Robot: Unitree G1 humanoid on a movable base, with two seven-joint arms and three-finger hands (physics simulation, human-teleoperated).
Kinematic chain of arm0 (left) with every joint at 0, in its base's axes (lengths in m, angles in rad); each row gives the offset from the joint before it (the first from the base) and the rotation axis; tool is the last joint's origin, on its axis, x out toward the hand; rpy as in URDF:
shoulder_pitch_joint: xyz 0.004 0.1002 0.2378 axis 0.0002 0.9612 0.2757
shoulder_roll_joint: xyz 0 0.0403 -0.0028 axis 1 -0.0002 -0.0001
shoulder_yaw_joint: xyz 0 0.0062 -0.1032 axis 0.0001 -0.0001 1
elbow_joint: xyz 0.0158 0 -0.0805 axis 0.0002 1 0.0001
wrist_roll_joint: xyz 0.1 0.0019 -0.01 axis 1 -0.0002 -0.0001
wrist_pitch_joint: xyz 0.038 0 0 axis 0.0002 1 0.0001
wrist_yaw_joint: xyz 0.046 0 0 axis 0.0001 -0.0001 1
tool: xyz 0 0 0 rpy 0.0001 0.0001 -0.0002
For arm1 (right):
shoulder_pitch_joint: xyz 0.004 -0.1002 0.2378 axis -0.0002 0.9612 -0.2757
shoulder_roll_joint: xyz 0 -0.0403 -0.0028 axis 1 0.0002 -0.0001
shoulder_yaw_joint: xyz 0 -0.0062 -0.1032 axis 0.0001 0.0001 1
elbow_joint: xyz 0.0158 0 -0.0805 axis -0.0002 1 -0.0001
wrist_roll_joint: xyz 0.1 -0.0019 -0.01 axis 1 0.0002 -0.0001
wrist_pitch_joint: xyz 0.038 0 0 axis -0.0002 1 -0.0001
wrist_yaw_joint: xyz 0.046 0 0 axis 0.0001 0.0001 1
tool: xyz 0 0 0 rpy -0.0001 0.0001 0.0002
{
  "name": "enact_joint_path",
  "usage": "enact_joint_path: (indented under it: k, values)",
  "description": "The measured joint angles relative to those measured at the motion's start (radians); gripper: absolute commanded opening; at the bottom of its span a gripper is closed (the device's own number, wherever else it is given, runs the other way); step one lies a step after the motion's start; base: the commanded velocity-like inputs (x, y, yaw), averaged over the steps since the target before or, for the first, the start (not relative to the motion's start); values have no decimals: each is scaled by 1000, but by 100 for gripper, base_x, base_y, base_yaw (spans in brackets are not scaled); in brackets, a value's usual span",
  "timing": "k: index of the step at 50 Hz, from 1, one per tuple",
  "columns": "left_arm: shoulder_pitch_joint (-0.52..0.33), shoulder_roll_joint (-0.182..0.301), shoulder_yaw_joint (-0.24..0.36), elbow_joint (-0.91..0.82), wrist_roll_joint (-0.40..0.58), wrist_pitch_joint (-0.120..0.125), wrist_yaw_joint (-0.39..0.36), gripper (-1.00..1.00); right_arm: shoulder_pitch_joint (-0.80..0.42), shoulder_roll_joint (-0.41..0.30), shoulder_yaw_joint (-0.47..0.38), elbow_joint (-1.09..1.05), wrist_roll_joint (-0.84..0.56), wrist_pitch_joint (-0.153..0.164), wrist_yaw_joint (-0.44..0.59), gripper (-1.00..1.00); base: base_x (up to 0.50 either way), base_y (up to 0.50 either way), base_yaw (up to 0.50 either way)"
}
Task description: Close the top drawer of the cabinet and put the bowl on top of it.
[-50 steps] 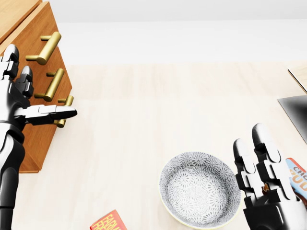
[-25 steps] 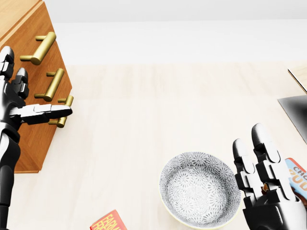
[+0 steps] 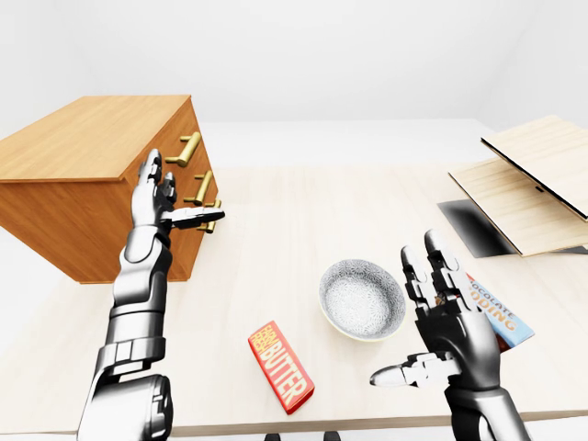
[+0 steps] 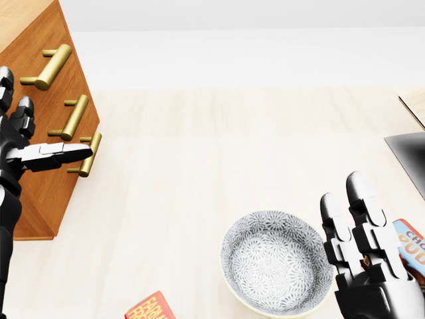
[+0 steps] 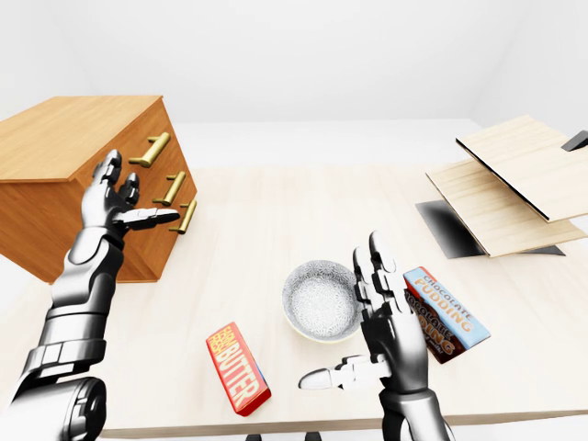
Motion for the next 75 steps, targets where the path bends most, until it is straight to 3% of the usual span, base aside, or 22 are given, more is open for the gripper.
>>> enact_joint_path:
  k: [18, 32, 40, 54, 64, 75]
  values:
    - [7, 2, -5, -7, -17, 0, 2, 100, -5, -1, 0, 10, 0, -3, 0, 100, 0, 0, 0]
    - [159, -48, 18, -258, -31, 0, 43, 100, -11, -2, 3, 16, -4, -4, -6, 100, 0, 0, 0]
    - [238, -88, 10, -497, -4, 0, 31, 100, -11, -3, 4, 17, -4, -6, -9, 100, 0, 0, 0]
    - [369, -173, -113, -871, 161, 0, -82, 100, -12, 1, -9, 12, 4, 0, -3, 100, 0, 0, 0]
    - [433, -237, -195, -1041, 293, 0, -162, 100, -9, 7, -22, 0, 12, 9, 8, 100, 0, 0, 0]
    - [468, -293, -260, -1158, 386, 0, -174, 100, -12, 20, -51, -23, 26, 35, 26, 100, 0, 0, 0]
